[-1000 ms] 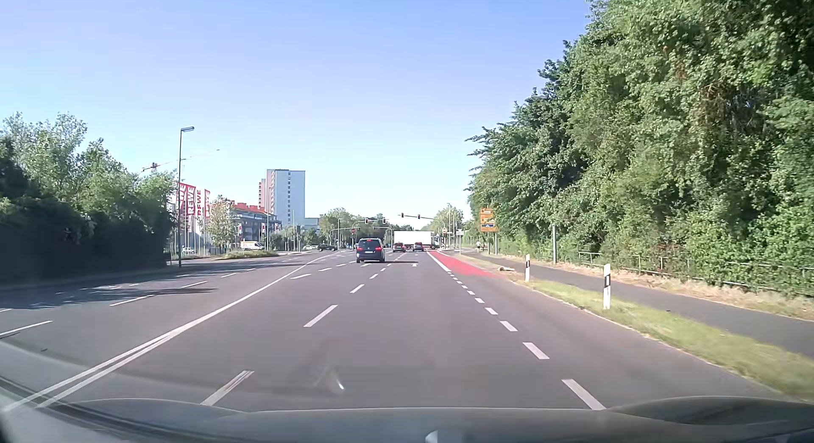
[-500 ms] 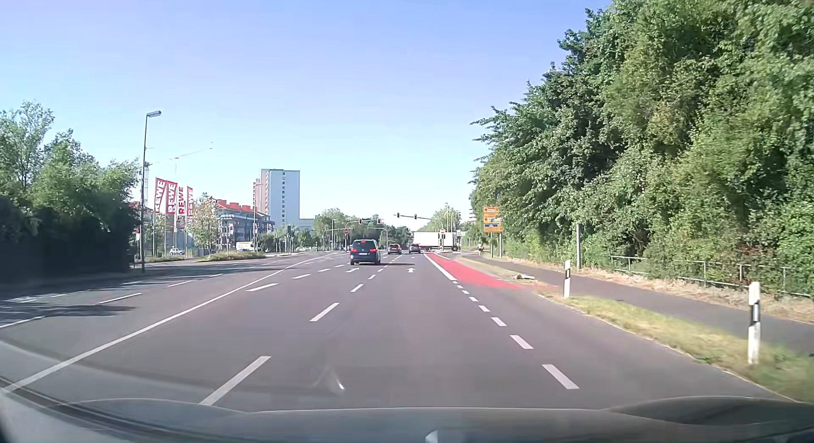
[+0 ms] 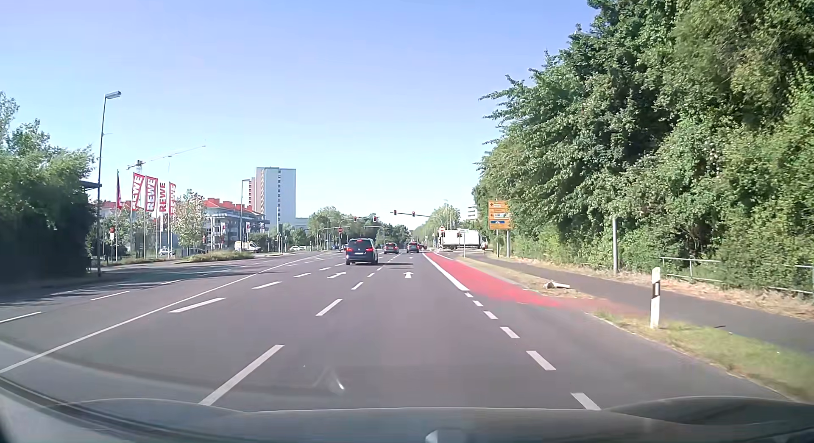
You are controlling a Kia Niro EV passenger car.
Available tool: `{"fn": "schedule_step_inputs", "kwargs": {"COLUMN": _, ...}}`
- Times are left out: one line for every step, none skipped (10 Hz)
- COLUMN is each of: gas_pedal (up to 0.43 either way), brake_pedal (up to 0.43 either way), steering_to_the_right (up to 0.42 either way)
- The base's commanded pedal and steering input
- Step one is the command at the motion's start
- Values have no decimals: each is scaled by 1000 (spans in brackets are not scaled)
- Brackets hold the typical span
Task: Follow the waypoints while adhering to traffic rules and regulations
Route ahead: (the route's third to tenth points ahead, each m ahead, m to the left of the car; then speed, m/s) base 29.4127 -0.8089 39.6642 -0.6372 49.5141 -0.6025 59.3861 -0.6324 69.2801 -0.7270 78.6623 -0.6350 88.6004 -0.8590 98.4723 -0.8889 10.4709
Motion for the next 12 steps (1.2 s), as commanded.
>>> {"fn": "schedule_step_inputs", "kwargs": {"gas_pedal": 0, "brake_pedal": 0, "steering_to_the_right": 2}}
{"fn": "schedule_step_inputs", "kwargs": {"gas_pedal": 0, "brake_pedal": 0, "steering_to_the_right": 2}}
{"fn": "schedule_step_inputs", "kwargs": {"gas_pedal": 0, "brake_pedal": 0, "steering_to_the_right": 2}}
{"fn": "schedule_step_inputs", "kwargs": {"gas_pedal": 0, "brake_pedal": 0, "steering_to_the_right": 2}}
{"fn": "schedule_step_inputs", "kwargs": {"gas_pedal": 0, "brake_pedal": 0, "steering_to_the_right": 1}}
{"fn": "schedule_step_inputs", "kwargs": {"gas_pedal": 0, "brake_pedal": 0, "steering_to_the_right": 0}}
{"fn": "schedule_step_inputs", "kwargs": {"gas_pedal": 0, "brake_pedal": 0, "steering_to_the_right": 0}}
{"fn": "schedule_step_inputs", "kwargs": {"gas_pedal": 0, "brake_pedal": 0, "steering_to_the_right": 0}}
{"fn": "schedule_step_inputs", "kwargs": {"gas_pedal": 0, "brake_pedal": 0, "steering_to_the_right": -1}}
{"fn": "schedule_step_inputs", "kwargs": {"gas_pedal": 0, "brake_pedal": 0, "steering_to_the_right": -3}}
{"fn": "schedule_step_inputs", "kwargs": {"gas_pedal": 0, "brake_pedal": 0, "steering_to_the_right": -3}}
{"fn": "schedule_step_inputs", "kwargs": {"gas_pedal": 0, "brake_pedal": 0, "steering_to_the_right": -3}}
